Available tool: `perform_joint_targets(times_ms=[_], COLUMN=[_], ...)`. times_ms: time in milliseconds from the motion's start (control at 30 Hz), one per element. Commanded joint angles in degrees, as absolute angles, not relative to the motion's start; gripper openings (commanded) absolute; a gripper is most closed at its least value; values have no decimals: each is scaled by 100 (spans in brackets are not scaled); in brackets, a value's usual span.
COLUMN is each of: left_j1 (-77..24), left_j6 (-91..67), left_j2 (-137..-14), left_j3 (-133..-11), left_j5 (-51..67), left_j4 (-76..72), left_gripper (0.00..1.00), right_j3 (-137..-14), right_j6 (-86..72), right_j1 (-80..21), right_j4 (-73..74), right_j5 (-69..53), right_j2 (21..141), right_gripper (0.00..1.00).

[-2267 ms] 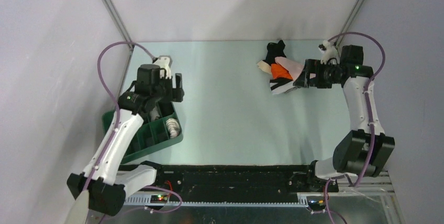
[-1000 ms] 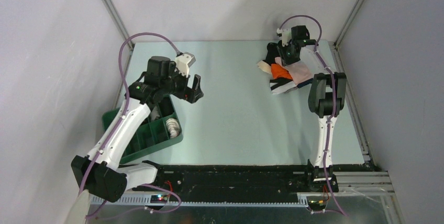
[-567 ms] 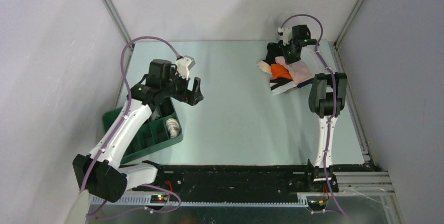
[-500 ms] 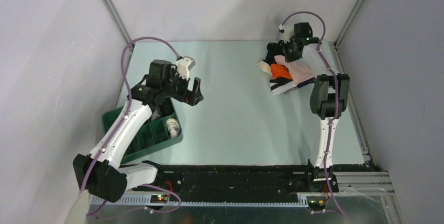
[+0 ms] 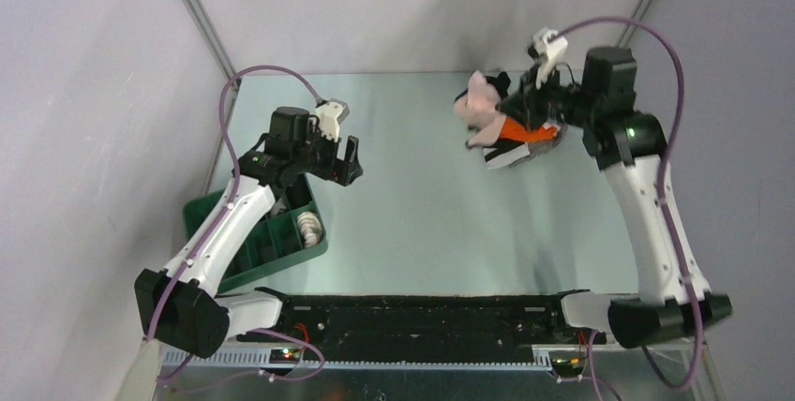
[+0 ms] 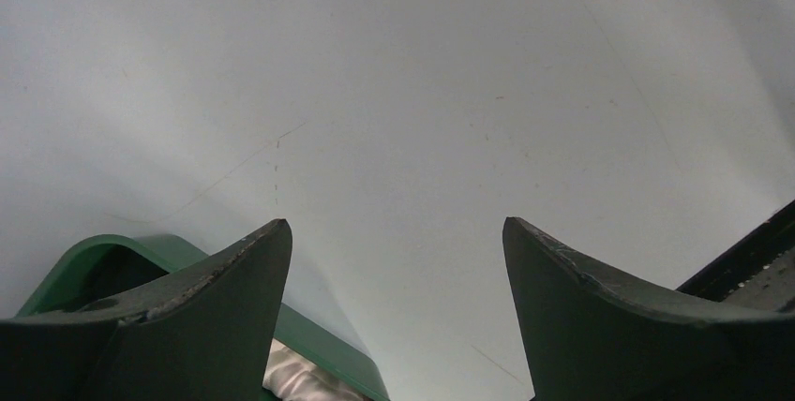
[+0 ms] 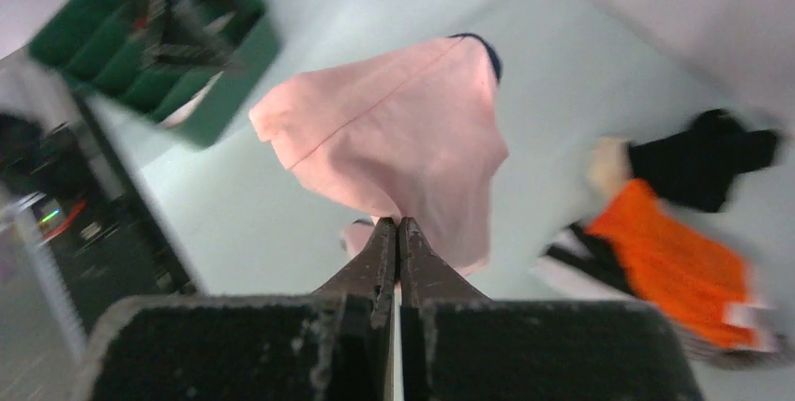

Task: Roll the underwear
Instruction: Pick up the underwear, then place the underwear at the center of the board.

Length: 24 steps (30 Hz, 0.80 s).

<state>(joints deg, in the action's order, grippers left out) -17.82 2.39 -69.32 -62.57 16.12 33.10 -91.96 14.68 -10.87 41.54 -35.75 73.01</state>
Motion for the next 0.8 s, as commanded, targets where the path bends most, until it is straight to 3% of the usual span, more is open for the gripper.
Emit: perform_joint_targets(times_ms=[0, 167, 367, 400, 433, 600, 767], left_j1=[-1745, -1745, -1772, -1787, -1822, -2379, -3158], left_j6=[525, 509, 509, 518, 551, 1287, 2686], left_j2=[-6912, -6959, -7224, -7264, -7333, -7368, -7159], left_j3=[-6383, -6330, -6483, -6516, -6520, -6482, -5998], left_j5=[1431, 1474, 1585, 1532, 1513, 1484, 2174], left_j4=[3172, 3161, 3081, 3051, 3028, 2906, 2258], left_gripper=[88, 88, 85, 84, 83, 83, 83], right_j3=[-8290, -7483, -7228, -7244, -7297, -8479, -8734], right_j6=[1176, 916, 40, -170, -278, -773, -364], right_j1=[-1553, -1815, -1914, -1918, -1879, -1412, -998], right_j4=[4884, 4768, 3213, 2884, 2734, 2482, 2908], right_j5=[-4645, -4751, -4590, -4384, -4249, -3665, -3204], right_j2=[6681, 6574, 8195, 8764, 9044, 10473, 9822], right_gripper=[0, 0, 1, 8, 24, 51, 56])
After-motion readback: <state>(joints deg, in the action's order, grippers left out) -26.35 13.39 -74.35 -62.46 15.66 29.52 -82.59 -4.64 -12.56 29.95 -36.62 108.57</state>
